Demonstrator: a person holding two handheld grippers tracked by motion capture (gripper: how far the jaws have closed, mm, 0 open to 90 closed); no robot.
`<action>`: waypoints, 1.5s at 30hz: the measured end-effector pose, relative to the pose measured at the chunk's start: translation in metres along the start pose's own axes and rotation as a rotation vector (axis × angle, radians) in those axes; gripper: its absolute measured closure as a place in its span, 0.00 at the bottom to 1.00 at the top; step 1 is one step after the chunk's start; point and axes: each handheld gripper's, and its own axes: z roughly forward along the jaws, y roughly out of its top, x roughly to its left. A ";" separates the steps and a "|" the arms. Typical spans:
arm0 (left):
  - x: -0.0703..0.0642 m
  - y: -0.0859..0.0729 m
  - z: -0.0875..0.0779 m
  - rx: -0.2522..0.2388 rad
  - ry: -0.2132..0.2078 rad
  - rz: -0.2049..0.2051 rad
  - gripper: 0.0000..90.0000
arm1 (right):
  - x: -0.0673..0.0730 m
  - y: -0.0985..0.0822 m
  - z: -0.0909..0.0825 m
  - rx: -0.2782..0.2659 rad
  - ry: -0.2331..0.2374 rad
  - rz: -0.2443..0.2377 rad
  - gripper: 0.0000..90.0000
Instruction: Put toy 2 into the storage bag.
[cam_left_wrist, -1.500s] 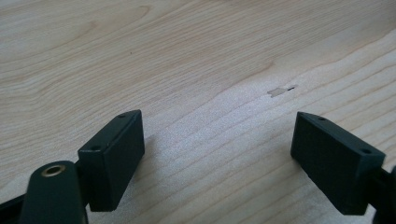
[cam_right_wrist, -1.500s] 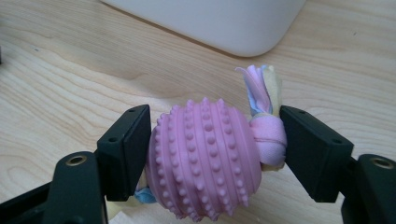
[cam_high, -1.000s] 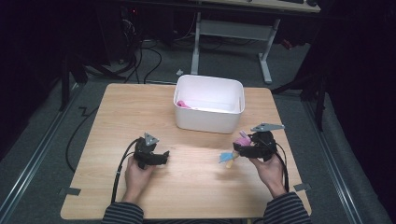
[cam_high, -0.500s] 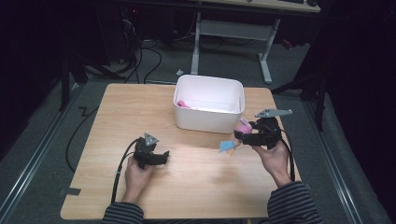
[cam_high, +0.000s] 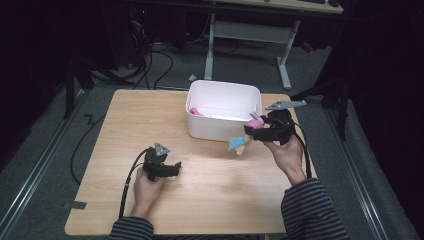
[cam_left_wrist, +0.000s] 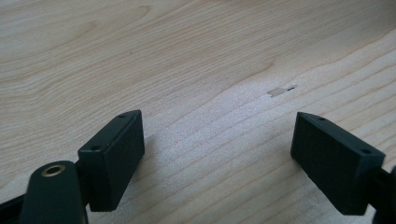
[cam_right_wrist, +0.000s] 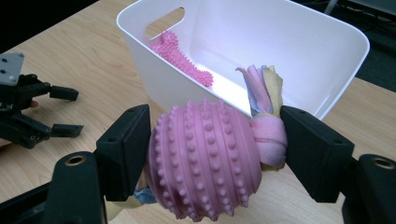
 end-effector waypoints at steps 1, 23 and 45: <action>0.000 0.000 0.000 0.000 0.000 0.000 0.20 | -0.001 0.002 0.001 0.000 -0.002 -0.003 0.30; 0.000 0.000 0.000 0.000 0.001 0.000 0.20 | -0.018 0.040 0.026 -0.027 0.011 0.063 0.30; 0.000 0.000 0.000 0.000 0.001 0.001 0.20 | -0.022 0.063 0.069 -0.015 -0.003 0.131 0.30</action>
